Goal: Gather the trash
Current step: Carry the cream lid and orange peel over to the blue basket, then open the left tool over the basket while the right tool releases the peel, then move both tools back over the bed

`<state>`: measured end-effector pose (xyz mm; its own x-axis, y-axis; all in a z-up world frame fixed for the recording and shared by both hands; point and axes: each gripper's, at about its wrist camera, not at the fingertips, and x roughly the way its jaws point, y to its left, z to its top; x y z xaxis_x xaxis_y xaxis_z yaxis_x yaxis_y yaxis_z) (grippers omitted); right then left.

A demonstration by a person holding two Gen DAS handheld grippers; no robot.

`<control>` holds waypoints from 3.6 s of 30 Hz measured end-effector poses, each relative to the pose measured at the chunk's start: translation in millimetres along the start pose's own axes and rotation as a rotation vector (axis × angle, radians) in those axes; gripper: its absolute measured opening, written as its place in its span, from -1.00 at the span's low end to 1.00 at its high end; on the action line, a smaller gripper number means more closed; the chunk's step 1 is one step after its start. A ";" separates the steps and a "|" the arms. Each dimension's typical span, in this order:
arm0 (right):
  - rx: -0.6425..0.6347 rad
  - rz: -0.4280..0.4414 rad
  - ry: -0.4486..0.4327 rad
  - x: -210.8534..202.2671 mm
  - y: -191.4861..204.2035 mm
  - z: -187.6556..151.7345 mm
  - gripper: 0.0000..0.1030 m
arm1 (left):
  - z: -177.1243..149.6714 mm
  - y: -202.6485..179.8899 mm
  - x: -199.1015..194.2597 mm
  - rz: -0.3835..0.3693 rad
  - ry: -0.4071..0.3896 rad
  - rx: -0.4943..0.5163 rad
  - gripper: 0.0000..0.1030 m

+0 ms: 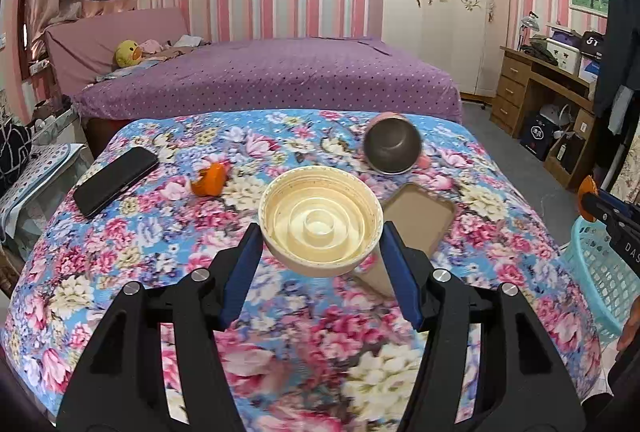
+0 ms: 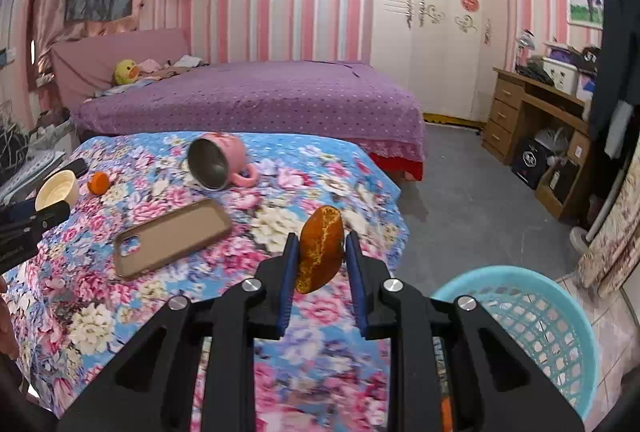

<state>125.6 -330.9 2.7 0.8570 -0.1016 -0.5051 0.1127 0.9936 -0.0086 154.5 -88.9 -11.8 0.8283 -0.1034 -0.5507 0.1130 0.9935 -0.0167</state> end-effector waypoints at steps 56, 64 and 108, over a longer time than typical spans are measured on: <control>0.202 -0.278 0.000 -63.3 -234.0 -65.0 -0.52 | -25.5 -309.4 -12.8 -0.351 -0.032 0.219 0.66; 0.190 -0.258 -0.003 -58.4 -219.9 -60.7 -0.52 | -12.3 -260.7 -7.6 -0.241 -0.059 0.164 0.89; 0.126 -0.236 0.008 5.6 -89.0 -13.0 0.88 | 17.8 -44.6 2.5 0.016 -0.108 0.051 0.89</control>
<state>113.8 -419.2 -10.6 0.7956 -0.3284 -0.5091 0.3707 0.9286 -0.0196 161.3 -134.3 2.4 0.8843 -0.0950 -0.4572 0.1250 0.9915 0.0357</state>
